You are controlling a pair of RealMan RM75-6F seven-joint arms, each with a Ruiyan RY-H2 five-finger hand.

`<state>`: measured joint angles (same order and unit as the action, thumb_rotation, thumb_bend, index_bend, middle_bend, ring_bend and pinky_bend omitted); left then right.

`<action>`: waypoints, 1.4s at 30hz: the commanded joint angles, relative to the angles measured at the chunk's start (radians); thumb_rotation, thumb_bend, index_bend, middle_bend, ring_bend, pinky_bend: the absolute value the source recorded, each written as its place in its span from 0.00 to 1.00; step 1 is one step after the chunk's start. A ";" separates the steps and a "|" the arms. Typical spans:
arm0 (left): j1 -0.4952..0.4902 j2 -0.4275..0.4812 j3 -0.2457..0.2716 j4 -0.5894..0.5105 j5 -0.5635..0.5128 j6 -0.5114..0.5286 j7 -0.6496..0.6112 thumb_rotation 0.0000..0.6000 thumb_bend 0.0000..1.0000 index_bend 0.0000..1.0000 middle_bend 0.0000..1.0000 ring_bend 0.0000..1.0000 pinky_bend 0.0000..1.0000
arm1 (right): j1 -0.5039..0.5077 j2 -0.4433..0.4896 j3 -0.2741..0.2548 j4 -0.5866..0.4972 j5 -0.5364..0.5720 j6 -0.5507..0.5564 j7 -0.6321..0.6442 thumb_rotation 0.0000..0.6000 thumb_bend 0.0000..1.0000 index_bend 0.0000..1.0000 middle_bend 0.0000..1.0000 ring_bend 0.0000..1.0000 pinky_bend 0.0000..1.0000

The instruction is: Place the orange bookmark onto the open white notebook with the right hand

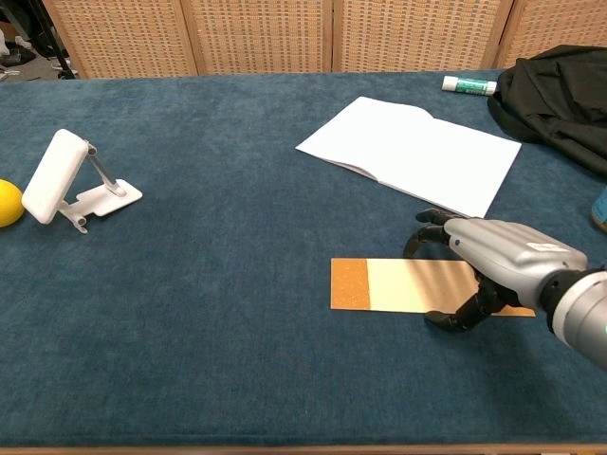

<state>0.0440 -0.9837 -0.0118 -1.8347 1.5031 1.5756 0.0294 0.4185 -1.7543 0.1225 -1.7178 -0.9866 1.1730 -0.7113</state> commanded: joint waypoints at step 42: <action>-0.013 -0.002 0.003 -0.002 -0.015 -0.031 0.009 1.00 0.00 0.00 0.00 0.00 0.00 | 0.195 0.222 0.175 0.027 -0.091 -0.092 -0.003 1.00 0.47 0.36 0.00 0.00 0.00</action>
<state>0.0320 -0.9856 -0.0084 -1.8364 1.4891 1.5456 0.0377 0.5696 -1.5724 0.2504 -1.7032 -1.1107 1.1246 -0.6992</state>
